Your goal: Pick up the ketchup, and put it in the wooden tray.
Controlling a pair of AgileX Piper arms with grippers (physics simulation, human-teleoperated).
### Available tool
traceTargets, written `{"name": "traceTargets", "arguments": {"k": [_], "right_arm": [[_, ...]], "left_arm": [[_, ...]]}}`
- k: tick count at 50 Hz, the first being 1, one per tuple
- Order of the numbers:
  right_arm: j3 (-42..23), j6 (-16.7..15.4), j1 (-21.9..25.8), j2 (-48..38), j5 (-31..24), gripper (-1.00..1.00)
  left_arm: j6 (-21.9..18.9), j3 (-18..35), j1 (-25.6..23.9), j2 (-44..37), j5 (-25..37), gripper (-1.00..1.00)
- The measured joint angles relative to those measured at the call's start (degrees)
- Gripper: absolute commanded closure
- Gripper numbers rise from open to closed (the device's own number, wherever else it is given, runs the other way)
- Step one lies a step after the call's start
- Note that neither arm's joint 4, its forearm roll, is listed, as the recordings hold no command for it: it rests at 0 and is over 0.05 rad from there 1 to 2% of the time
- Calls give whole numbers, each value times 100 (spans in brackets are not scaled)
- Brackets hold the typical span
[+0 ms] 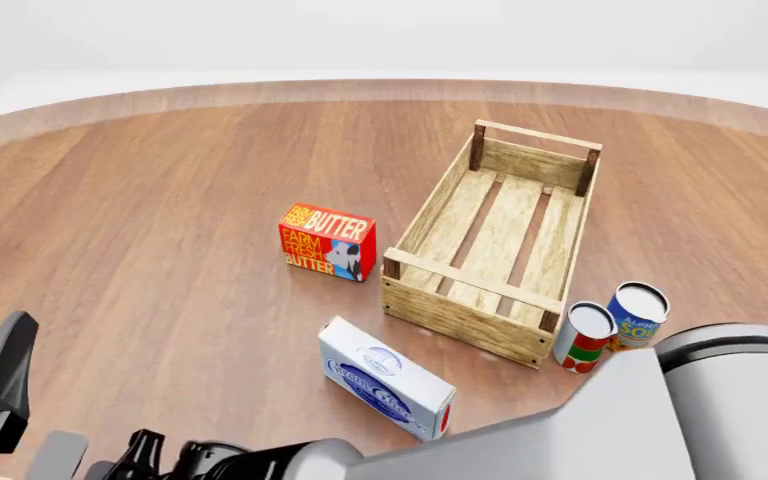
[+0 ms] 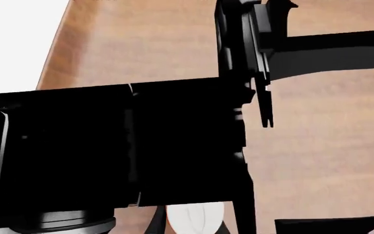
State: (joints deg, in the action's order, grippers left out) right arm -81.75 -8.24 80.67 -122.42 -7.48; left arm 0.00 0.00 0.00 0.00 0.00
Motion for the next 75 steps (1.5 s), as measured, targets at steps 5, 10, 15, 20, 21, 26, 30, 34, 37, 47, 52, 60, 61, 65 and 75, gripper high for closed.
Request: {"name": "traceTargets", "arguments": {"k": [5, 10, 15, 20, 21, 26, 30, 34, 37, 47, 52, 60, 61, 65, 75], "right_arm": [[66, 0, -3, 23, 74, 100], [164, 2, -6, 67, 154, 100], [303, 5, -30, 148, 231, 100], [476, 36, -91, 270, 323, 100], [512, 42, -107, 296, 339, 100], [684, 78, -189, 423, 421, 100], [830, 104, -270, 524, 494, 100], [956, 123, -352, 619, 551, 100], [1039, 132, -413, 683, 583, 100], [1266, 114, -640, 890, 643, 100], [1338, 98, -758, 1005, 613, 100], [1387, 78, -978, 1236, 481, 100], [1383, 78, -1004, 1264, 459, 100], [1353, 71, -1102, 1346, 367, 100], [1198, 29, -1313, 1577, -30, 100]], "left_arm": [[0, 0, 0, 0, 0, -100], [0, 0, 0, 0, 0, -100], [0, 0, 0, 0, 0, -100], [0, 0, 0, 0, 0, -100], [0, 0, 0, 0, 0, -100], [0, 0, 0, 0, 0, -100], [0, 0, 0, 0, 0, -100], [0, 0, 0, 0, 0, -100], [0, 0, 0, 0, 0, -100], [0, 0, 0, 0, 0, -100], [0, 0, 0, 0, 0, -100], [0, 0, 0, 0, 0, -100], [0, 0, 0, 0, 0, -100], [0, 0, 0, 0, 0, -100], [0, 0, 0, 0, 0, -100]]}}
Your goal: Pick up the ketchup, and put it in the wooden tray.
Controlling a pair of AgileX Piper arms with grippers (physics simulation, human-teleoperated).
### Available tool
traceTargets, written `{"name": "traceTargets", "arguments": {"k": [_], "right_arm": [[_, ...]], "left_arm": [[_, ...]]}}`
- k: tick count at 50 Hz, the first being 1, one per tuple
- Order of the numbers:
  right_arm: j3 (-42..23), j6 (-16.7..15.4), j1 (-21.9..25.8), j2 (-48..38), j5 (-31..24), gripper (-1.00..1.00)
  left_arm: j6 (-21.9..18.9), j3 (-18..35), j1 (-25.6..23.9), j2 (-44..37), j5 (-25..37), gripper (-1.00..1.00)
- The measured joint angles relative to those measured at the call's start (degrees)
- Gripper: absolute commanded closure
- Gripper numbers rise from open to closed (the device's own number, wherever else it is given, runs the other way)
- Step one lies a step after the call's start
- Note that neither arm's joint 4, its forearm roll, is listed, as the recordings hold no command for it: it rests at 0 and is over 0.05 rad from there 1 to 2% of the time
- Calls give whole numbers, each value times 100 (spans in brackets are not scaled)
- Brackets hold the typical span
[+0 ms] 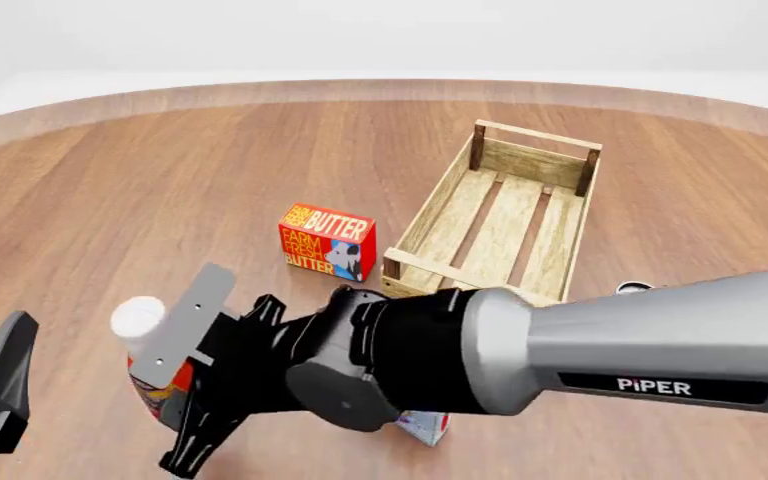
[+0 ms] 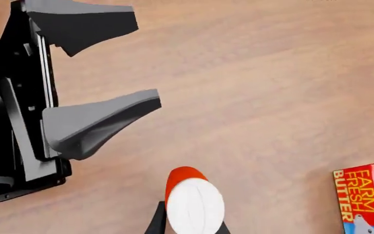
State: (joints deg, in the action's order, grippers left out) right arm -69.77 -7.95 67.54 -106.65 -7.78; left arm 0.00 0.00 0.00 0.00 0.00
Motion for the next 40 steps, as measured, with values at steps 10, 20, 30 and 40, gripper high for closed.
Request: {"name": "traceTargets", "arguments": {"k": [10, 20, 30, 40], "right_arm": [[-243, 5, -245, 291, -488, 100], [-549, 76, -512, 588, -953, 100], [-986, 118, -878, 827, -1514, 100], [-1365, 238, -1322, 965, -1994, 100]], "left_arm": [[0, 0, 0, 0, 0, -100], [0, 0, 0, 0, 0, -100], [0, 0, 0, 0, 0, -100], [0, 0, 0, 0, 0, -100]]}}
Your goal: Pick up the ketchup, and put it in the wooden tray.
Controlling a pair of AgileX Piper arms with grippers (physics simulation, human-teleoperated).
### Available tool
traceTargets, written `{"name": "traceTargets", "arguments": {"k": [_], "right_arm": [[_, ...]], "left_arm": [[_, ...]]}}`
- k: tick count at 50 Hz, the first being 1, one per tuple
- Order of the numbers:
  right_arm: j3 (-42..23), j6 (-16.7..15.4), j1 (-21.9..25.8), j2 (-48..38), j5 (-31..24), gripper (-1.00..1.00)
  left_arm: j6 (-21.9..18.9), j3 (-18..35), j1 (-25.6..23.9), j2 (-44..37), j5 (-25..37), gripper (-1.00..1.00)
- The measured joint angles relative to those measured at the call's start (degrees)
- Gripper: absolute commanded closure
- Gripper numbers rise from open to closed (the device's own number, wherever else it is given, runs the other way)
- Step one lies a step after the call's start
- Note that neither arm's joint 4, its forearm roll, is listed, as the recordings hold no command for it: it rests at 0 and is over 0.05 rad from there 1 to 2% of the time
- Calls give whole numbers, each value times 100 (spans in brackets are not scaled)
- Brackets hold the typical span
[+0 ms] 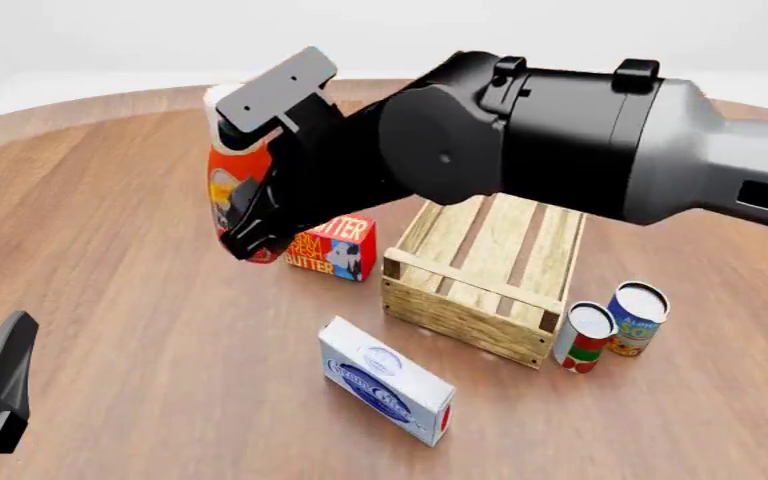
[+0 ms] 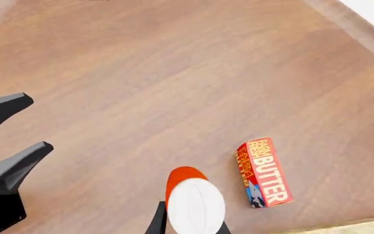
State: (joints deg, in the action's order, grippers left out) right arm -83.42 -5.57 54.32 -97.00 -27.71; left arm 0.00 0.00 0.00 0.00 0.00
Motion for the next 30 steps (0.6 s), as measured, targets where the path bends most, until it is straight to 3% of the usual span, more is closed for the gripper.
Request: {"name": "traceTargets", "arguments": {"k": [17, 30], "right_arm": [[-413, -60, -983, 21, -539, 100], [-457, -173, -1747, 20, -635, 100]], "left_arm": [[0, 0, 0, 0, 0, -100], [0, 0, 0, 0, 0, -100]]}}
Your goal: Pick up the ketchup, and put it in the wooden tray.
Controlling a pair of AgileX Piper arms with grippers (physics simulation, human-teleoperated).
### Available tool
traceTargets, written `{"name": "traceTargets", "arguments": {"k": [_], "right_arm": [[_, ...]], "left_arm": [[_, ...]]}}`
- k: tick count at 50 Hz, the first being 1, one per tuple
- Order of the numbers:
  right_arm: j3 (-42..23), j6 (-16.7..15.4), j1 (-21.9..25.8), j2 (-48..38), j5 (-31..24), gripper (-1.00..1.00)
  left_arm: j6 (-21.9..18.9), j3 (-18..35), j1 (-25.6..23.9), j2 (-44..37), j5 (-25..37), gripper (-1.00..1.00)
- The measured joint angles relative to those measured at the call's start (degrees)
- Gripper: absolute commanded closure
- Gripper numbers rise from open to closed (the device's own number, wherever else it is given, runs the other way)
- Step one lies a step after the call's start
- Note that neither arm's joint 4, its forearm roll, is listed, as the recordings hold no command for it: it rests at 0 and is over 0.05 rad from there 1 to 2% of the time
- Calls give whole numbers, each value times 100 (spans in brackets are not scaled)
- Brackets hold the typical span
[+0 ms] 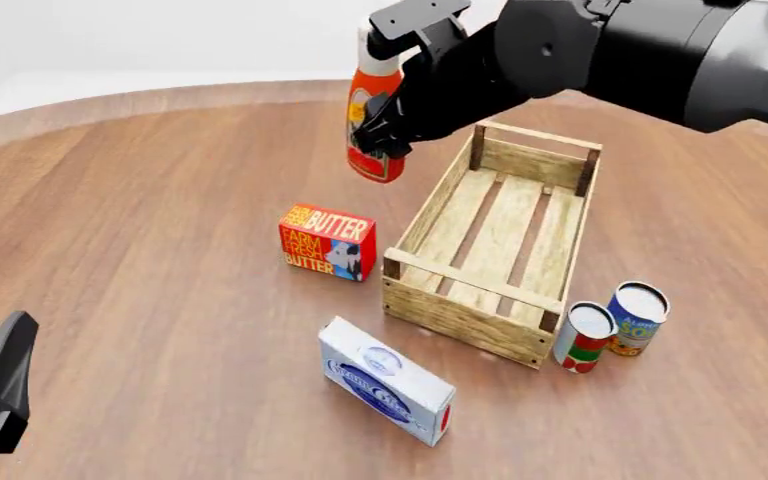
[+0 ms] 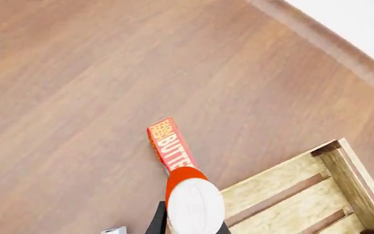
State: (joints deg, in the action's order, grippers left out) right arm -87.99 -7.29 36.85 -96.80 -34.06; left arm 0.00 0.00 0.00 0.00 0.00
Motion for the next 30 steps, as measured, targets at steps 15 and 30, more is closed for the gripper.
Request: {"name": "traceTargets", "arguments": {"k": [15, 30], "right_arm": [[404, -59, -699, -23, 356, 100], [803, -85, -1296, -158, 827, 100]], "left_arm": [[0, 0, 0, 0, 0, -100], [0, 0, 0, 0, 0, -100]]}}
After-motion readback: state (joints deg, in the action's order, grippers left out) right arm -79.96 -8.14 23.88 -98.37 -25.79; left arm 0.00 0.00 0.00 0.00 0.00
